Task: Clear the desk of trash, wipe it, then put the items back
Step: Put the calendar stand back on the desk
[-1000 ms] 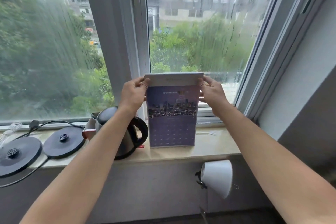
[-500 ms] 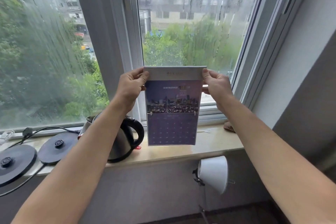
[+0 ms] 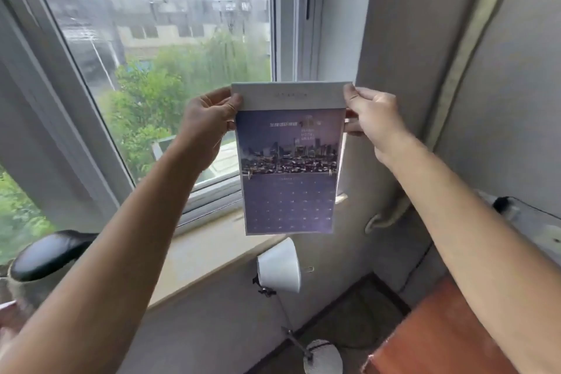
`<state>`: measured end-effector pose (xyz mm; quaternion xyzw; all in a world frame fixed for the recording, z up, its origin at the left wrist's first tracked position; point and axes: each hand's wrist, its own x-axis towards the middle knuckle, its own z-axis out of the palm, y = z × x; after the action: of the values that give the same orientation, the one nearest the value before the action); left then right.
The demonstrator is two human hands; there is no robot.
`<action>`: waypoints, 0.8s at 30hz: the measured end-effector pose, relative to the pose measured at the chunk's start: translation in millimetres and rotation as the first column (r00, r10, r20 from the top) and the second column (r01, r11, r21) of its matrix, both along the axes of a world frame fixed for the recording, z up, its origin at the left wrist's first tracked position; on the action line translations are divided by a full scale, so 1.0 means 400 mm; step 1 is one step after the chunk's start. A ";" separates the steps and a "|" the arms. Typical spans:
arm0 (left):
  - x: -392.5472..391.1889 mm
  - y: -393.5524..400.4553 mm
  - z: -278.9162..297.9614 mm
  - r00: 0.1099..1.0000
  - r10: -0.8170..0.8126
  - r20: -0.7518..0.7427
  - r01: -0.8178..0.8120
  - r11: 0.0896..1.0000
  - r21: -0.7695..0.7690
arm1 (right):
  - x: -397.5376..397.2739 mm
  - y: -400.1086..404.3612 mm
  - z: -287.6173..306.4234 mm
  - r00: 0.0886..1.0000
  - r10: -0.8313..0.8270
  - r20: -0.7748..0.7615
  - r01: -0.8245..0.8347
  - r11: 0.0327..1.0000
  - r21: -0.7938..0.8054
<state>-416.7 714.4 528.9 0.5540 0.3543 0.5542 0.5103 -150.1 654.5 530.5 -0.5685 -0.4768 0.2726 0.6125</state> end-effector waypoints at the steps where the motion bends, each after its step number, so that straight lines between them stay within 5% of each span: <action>1: 0.040 -0.011 0.001 0.999 -0.033 -0.001 0.033 0.999 0.002 | 0.036 -0.027 -0.004 0.999 -0.047 -0.003 0.048 0.999 0.010; 14: 0.600 -0.237 -0.094 0.833 -0.542 -0.114 0.547 0.837 0.024 | 0.442 -0.558 -0.084 0.817 -0.577 -0.002 0.571 0.809 -0.141; 24: 1.039 -0.586 -0.191 0.725 -0.661 -0.195 0.675 0.738 0.008 | 0.723 -0.995 -0.195 0.675 -0.733 -0.088 0.702 0.674 -0.229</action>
<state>-1.2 479.9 452.4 0.7112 0.1535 0.2946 0.6196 139.0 256.5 452.5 -0.7363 -0.1332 0.0982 0.6561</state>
